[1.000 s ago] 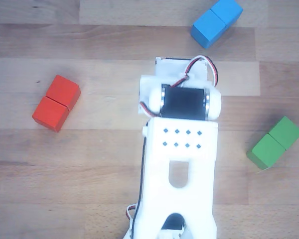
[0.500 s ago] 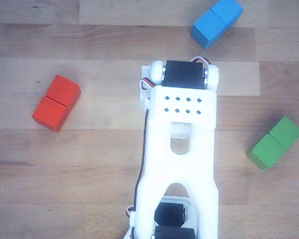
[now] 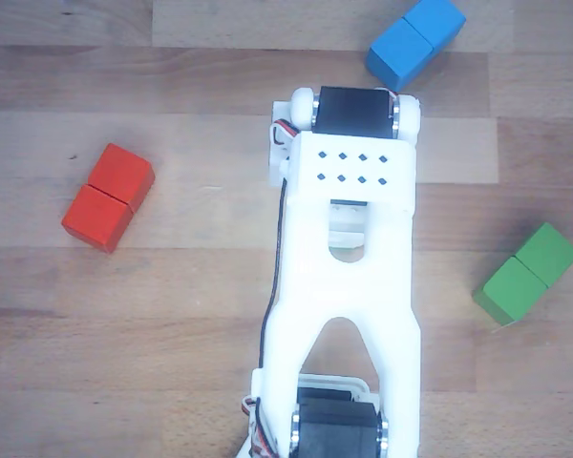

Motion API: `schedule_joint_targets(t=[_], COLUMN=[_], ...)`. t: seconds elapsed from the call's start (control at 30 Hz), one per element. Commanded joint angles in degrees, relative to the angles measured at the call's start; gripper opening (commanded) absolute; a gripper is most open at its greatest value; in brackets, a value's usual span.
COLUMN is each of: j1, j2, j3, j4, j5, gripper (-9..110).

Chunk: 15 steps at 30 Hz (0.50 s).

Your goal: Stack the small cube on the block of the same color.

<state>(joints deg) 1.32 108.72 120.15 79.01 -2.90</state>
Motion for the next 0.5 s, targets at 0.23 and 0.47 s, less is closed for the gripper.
schedule_joint_targets(t=[0.23, 0.47], j1=[0.4, 0.5], j2=[0.3, -0.1], j3=[-4.8, -4.7], j4=[0.1, 0.4], j5=[-0.3, 0.2], gripper=[2, 11])
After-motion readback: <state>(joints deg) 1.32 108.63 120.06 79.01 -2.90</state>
